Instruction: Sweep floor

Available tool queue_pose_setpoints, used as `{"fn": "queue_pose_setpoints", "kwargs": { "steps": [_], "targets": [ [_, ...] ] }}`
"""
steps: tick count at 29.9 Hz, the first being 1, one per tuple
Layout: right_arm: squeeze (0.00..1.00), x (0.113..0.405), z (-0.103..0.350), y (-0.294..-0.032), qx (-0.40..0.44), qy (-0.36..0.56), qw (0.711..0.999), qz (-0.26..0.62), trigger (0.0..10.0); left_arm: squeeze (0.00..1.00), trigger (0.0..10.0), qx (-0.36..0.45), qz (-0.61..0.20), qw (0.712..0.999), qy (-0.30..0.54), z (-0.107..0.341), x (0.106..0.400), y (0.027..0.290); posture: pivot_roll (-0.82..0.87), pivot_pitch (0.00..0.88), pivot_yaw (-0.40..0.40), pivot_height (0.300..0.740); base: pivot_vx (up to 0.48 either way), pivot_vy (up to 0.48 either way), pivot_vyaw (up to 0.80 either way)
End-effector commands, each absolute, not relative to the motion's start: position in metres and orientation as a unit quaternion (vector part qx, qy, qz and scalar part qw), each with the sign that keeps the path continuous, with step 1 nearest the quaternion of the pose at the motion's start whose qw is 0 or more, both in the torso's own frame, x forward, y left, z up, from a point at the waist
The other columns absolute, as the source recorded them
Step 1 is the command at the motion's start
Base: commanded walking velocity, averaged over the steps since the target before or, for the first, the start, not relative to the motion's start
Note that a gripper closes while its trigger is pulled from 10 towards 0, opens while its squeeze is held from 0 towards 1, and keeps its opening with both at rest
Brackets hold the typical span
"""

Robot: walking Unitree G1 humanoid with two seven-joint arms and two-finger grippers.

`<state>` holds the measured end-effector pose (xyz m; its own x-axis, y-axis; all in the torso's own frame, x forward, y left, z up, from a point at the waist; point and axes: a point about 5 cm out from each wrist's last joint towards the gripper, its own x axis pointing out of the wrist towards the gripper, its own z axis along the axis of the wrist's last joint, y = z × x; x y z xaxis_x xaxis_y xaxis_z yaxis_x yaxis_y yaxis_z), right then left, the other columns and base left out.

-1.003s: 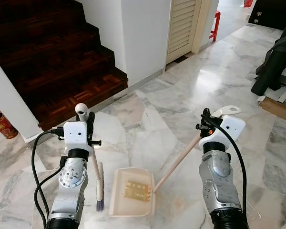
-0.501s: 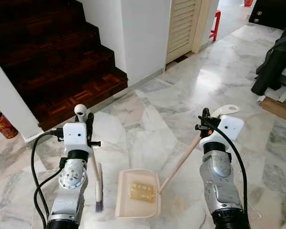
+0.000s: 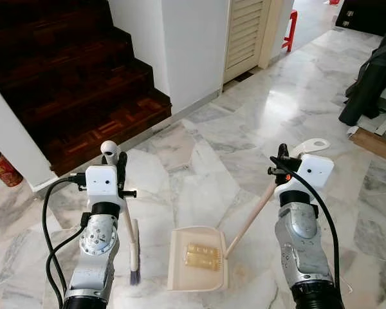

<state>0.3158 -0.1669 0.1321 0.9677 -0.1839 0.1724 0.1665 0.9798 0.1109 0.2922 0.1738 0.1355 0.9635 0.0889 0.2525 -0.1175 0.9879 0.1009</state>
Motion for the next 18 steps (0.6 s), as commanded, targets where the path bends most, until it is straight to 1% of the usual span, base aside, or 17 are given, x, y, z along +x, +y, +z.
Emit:
{"fn": "queue_pose_setpoints", "kwargs": {
  "steps": [1, 4, 10, 18],
  "targets": [
    [0.00, 0.3163, 0.1458, -0.1649, 0.060, -0.126, 0.986, -0.088, 10.0, 0.00, 10.0, 0.066, 0.047, 0.985, -0.154, 0.1485, 0.2909, 0.1718, 0.06, 0.087, 0.059, 0.740, 0.000, 0.244, 0.00],
    [0.00, 0.3165, 0.1451, -0.1634, 0.046, -0.122, 0.988, -0.088, 10.0, 0.00, 10.0, 0.065, 0.046, 0.985, -0.153, 0.1482, 0.2908, 0.1718, 0.06, 0.087, 0.061, 0.740, 0.000, 0.244, 0.00],
    [0.00, 0.3154, 0.1436, -0.1614, 0.063, -0.121, 0.987, -0.085, 10.0, 0.00, 10.0, 0.067, 0.044, 0.985, -0.151, 0.1476, 0.2900, 0.1723, 0.07, 0.082, 0.063, 0.740, 0.000, 0.246, 0.80],
    [0.00, 0.3156, 0.1420, -0.1569, 0.078, -0.118, 0.987, -0.075, 10.0, 0.00, 10.0, 0.066, 0.040, 0.986, -0.150, 0.1471, 0.2900, 0.1702, 0.07, 0.073, 0.063, 0.740, 0.000, 0.242, 0.00]
  ]
}}
